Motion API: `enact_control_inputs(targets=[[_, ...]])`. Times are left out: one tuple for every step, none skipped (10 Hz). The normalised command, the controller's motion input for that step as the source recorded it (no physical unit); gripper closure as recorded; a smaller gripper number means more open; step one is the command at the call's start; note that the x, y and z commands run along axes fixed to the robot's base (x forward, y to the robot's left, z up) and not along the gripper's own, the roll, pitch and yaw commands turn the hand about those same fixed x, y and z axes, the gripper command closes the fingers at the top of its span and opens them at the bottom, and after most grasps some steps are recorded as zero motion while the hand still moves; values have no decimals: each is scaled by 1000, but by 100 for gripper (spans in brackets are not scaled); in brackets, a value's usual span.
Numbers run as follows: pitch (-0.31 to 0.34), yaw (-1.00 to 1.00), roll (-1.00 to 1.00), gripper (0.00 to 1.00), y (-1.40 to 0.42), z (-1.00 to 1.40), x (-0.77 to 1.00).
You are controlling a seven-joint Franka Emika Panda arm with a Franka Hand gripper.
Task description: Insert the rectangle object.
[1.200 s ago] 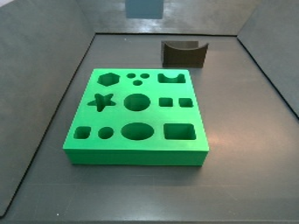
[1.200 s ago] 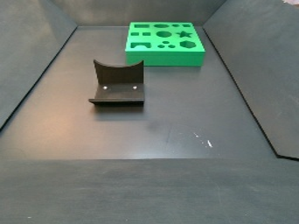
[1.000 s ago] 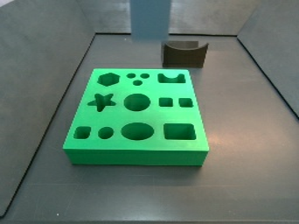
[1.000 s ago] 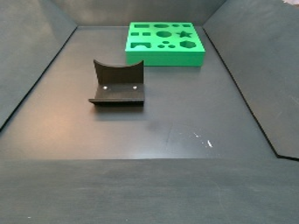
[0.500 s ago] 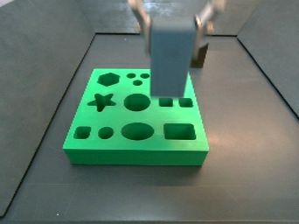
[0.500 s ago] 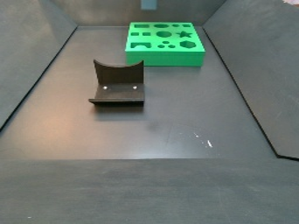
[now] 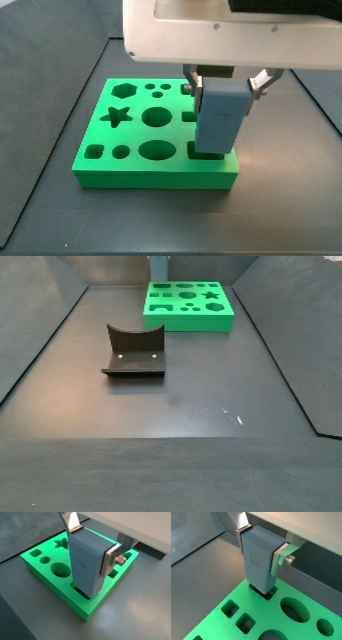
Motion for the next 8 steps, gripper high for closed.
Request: enact_control_inputs(targets=[[83, 0, 76, 100, 0, -254, 151], [67, 0, 123, 100, 0, -363, 109], [71, 0, 103, 100, 0, -329, 69], [59, 0, 60, 100, 0, -251, 0], [0, 0, 0, 100, 0, -209, -120], [-10, 49, -4, 100, 0, -131, -329], [-43, 114, 0, 100, 0, -197, -271], [-86, 211, -27, 100, 20, -283, -157]])
